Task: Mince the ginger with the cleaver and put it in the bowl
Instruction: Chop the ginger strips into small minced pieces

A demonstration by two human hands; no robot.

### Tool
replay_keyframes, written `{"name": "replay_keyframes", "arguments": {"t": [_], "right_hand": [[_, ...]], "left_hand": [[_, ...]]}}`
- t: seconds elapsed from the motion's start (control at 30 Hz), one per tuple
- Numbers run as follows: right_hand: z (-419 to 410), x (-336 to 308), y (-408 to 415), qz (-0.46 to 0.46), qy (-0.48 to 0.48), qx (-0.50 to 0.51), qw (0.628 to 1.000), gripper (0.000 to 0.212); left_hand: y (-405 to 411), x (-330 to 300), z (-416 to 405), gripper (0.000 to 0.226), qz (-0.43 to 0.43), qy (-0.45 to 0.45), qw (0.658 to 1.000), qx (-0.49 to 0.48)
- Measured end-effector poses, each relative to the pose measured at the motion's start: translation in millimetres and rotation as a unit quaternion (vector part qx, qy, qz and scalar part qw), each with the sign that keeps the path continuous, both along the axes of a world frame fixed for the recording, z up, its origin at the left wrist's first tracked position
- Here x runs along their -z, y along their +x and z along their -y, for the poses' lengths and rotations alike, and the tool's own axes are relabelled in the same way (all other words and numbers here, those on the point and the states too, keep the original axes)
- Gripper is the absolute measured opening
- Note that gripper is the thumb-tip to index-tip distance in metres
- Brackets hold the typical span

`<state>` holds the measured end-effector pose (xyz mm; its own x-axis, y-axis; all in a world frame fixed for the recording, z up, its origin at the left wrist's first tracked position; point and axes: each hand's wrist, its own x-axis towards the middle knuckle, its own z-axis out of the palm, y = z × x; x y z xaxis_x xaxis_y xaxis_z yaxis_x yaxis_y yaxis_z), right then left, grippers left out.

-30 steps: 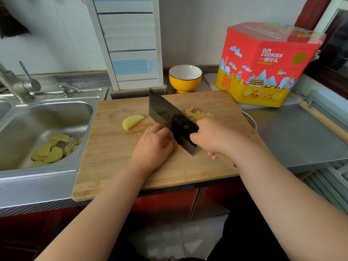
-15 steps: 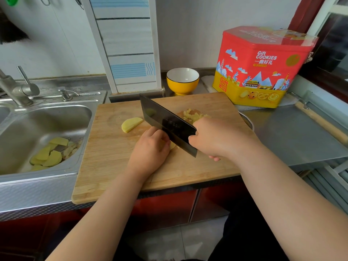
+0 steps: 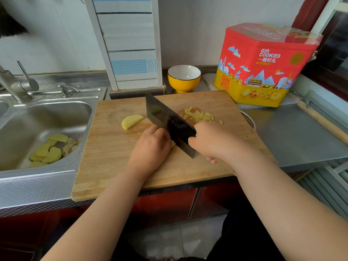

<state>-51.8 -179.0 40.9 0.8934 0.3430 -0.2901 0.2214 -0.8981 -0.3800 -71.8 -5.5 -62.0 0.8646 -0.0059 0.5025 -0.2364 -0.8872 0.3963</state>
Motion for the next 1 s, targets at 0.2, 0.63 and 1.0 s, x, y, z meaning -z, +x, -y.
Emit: {"name": "replay_keyframes", "arguments": {"t": [0.2, 0.63, 1.0], "right_hand": [[13, -2, 3, -0.002, 0.059, 0.022, 0.998, 0.032], [0, -17, -13, 0.062, -0.044, -0.046, 0.996, 0.017], [-4, -1, -7, 0.010, -0.021, -0.016, 1.000, 0.028]], "left_hand": [[-5, -3, 0, 0.008, 0.008, -0.016, 1.000, -0.006], [-5, -2, 0, 0.008, -0.009, 0.010, 1.000, -0.002], [-7, -3, 1, 0.007, 0.006, 0.022, 1.000, 0.000]]}}
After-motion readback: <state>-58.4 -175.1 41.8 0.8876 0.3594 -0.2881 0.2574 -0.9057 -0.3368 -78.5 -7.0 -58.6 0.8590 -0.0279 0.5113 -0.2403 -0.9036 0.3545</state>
